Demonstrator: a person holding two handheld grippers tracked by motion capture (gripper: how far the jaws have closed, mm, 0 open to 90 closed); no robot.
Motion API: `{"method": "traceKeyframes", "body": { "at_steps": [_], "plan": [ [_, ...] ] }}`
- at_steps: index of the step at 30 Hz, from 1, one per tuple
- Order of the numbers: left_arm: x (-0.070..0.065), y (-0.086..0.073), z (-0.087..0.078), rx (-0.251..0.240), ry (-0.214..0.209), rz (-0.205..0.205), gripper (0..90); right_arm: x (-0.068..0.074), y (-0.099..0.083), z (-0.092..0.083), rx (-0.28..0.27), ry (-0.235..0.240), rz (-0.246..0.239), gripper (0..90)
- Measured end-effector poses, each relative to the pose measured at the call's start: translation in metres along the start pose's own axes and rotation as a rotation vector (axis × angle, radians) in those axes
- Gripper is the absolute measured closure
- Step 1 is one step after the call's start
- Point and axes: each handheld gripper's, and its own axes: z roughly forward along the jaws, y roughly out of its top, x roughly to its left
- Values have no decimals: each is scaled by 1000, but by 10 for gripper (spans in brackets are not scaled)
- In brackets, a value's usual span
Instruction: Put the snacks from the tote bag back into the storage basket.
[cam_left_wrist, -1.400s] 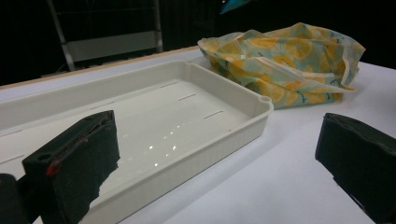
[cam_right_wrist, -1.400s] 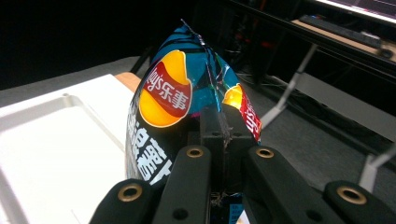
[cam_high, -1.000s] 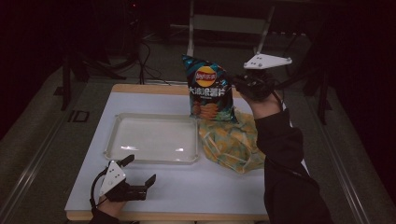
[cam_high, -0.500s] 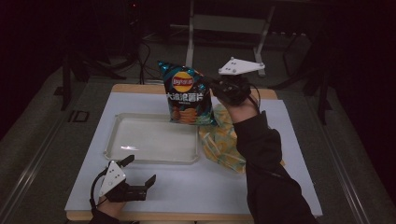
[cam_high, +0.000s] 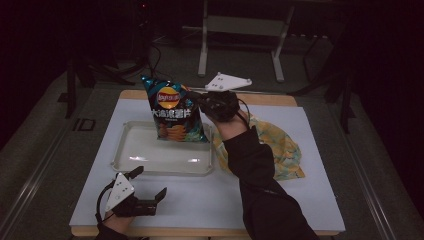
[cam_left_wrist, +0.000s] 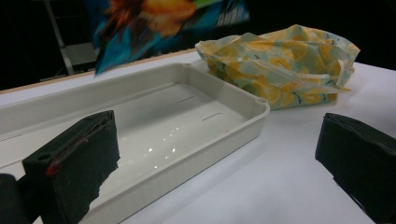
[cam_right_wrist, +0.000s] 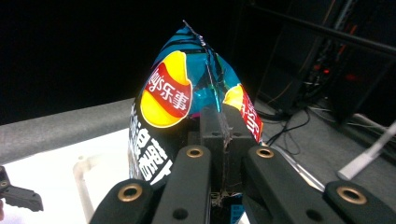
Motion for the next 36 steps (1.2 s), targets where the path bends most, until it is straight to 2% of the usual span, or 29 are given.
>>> {"method": "traceKeyframes", "body": {
  "at_steps": [10,13,17,20,30,36],
  "plan": [
    [0,0,0,-1,-1,0,0,17,-35,34,28,76,34,900],
    [0,0,0,-1,-2,0,0,18,-46,40,30,100,58,900],
    [0,0,0,0,-4,2,0,20,-60,47,54,123,62,900],
    [0,0,0,1,-5,2,0,16,-68,47,56,141,85,900],
    [0,0,0,3,-7,4,0,8,-87,49,104,133,95,900],
    [-1,0,0,3,-10,5,0,1,-102,52,141,73,111,898]
  ]
}}
